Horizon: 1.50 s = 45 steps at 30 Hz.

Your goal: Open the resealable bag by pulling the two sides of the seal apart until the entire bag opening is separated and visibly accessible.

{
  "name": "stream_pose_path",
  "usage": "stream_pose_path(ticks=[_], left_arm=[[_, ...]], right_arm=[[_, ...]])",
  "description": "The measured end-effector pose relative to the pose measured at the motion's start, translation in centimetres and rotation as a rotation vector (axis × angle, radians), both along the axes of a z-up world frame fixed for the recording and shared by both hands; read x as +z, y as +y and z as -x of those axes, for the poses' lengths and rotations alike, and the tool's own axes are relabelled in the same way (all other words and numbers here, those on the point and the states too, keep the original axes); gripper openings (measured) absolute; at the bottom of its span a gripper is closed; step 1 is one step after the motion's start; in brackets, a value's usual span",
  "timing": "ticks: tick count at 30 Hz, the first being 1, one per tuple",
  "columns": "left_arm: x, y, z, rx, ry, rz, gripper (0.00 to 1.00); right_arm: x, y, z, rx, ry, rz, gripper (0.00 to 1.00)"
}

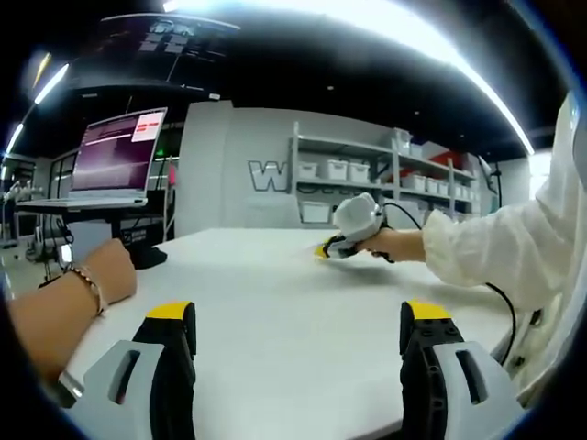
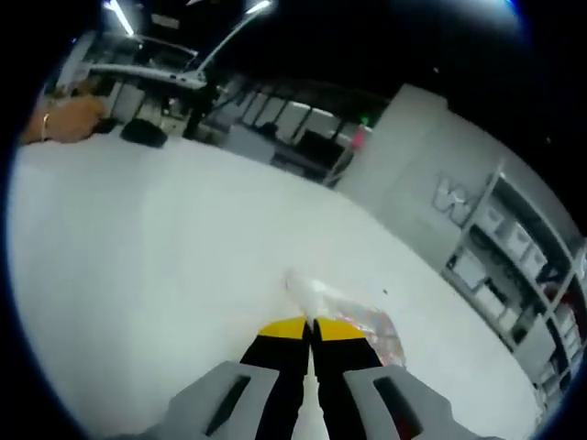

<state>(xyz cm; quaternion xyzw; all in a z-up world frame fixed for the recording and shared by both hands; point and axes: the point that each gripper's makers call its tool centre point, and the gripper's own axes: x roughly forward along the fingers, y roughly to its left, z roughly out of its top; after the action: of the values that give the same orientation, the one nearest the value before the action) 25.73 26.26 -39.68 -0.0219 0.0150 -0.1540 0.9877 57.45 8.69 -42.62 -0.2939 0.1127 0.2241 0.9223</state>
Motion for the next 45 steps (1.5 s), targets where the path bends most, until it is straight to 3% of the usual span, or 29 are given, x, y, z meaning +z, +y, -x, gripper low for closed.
stream_pose_path(ticks=[6, 11, 17, 31, 45], left_arm=[[0.0, -0.1, -0.2, -0.004, 0.001, 0.000, 0.91], [0.0, -0.1, -0.2, -0.005, 0.000, 0.000, 0.91], [-0.1, -0.1, -0.1, -0.005, 0.000, 0.000, 0.91], [0.1, -0.2, 0.0, -0.007, -0.003, 0.001, 0.91], [0.4, -0.7, 0.2, -0.018, -0.009, 0.000, 0.91]], right_arm=[[0.5, -0.2, 0.2, -0.011, -0.004, -0.030, 0.00], [0.8, -0.6, 0.6, -0.041, 0.017, -0.105, 0.00], [1.7, -0.9, 1.5, -0.048, 0.005, -0.112, 0.00], [4.9, -3.1, -0.8, -0.083, -0.052, -0.103, 0.00], [6.5, -5.1, -1.0, -0.112, -0.078, -0.108, 0.00]])
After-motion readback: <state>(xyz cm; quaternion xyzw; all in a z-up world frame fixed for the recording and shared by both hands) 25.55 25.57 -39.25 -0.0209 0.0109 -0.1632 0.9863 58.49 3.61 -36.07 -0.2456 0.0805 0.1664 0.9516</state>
